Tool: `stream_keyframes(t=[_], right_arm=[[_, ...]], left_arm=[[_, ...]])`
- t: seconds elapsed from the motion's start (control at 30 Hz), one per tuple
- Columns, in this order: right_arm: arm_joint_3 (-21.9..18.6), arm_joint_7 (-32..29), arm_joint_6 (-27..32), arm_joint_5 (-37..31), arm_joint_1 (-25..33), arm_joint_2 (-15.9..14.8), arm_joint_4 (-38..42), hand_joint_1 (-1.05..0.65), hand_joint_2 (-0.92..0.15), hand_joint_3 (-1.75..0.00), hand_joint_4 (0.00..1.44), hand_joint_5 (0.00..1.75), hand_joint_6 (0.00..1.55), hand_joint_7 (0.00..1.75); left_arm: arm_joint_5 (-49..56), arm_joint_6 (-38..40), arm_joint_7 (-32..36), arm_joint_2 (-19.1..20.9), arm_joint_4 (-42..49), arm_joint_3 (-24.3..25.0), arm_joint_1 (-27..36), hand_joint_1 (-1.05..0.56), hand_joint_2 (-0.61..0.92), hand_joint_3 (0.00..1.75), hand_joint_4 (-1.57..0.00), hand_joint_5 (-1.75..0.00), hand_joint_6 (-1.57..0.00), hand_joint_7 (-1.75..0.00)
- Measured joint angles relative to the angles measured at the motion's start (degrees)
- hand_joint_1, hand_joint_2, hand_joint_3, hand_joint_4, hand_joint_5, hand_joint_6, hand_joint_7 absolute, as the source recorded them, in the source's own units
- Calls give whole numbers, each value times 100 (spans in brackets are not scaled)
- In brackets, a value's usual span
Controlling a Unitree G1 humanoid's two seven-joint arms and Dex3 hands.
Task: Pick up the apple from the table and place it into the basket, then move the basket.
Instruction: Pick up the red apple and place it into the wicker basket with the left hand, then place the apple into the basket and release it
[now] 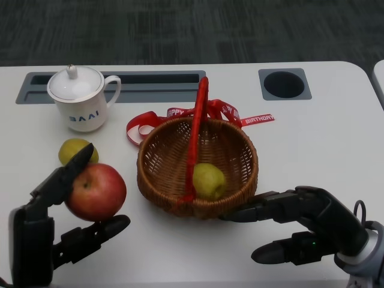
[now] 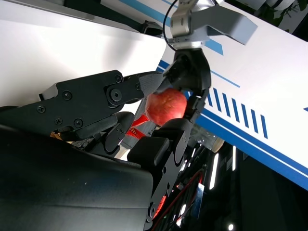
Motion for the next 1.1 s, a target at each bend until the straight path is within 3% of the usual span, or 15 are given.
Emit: stream_keyframes(t=[0.23, 0.53, 1.1], right_arm=[[1, 11, -57, 1, -6, 8, 54, -32, -92, 0, 87, 0, 81, 0], [10, -19, -90, -18, -8, 19, 63, -33, -92, 0, 88, 0, 82, 0], [53, -239, -219, -47, 230, 19, -61, -33, -92, 0, 88, 0, 81, 0]], left_arm=[[-180, 608, -740, -24, -1410, 74, -119, -19, 82, 0, -125, -2, -110, -1], [-486, 1719, -1531, -71, -1725, 88, -988, -20, 83, 0, -125, -1, -109, 0], [-528, 1479, -1868, -479, 829, -499, -2306, -23, 83, 1, -125, 0, -107, 0]])
